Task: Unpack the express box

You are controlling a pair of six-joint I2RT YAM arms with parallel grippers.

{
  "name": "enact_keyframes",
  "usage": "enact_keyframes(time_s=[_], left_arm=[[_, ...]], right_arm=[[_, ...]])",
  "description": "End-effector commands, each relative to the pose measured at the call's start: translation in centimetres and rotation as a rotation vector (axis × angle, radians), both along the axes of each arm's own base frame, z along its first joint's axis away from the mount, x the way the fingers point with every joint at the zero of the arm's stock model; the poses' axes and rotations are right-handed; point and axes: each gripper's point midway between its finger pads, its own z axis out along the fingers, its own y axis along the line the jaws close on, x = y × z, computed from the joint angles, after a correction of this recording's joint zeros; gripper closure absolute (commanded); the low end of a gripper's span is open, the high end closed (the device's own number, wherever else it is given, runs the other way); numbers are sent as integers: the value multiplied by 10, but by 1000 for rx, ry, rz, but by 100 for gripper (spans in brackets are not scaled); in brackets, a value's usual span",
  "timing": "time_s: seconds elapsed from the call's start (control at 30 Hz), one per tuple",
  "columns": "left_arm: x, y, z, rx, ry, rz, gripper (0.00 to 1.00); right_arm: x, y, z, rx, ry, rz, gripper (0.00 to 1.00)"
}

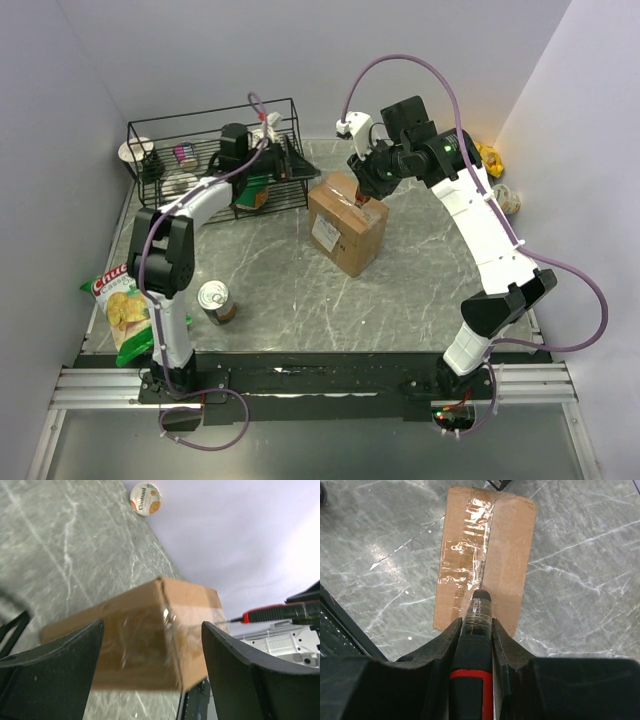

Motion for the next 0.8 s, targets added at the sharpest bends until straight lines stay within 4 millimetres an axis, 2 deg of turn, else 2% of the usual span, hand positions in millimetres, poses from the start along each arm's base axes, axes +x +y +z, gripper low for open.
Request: enact_keyframes(time_s=[0.0, 0.07, 0.17, 0.37, 0.4, 0.53, 0.77], left_arm=[[5, -31, 2, 35, -49, 2, 16], [6, -44, -6, 60, -59, 6, 17], [2, -55, -31, 117, -10, 13, 19], [-5, -45, -86, 240, 127, 90, 26], [-5, -43, -89, 255, 126, 99, 27], [-4, -37, -101, 303, 146, 132, 29], [-5, -32, -108, 329, 140, 148, 33]], right_arm=[[-5, -10, 22, 13, -57, -26, 100], [-4, -10, 23, 17, -61, -30, 100], [-3, -11, 24, 17, -65, -40, 100], [-11, -21, 27, 13, -86, -68, 100], [-13, -22, 21, 8, -77, -71, 100], [-24, -29, 22, 15, -73, -92, 100], [-42, -42, 20, 2, -74, -101, 100]])
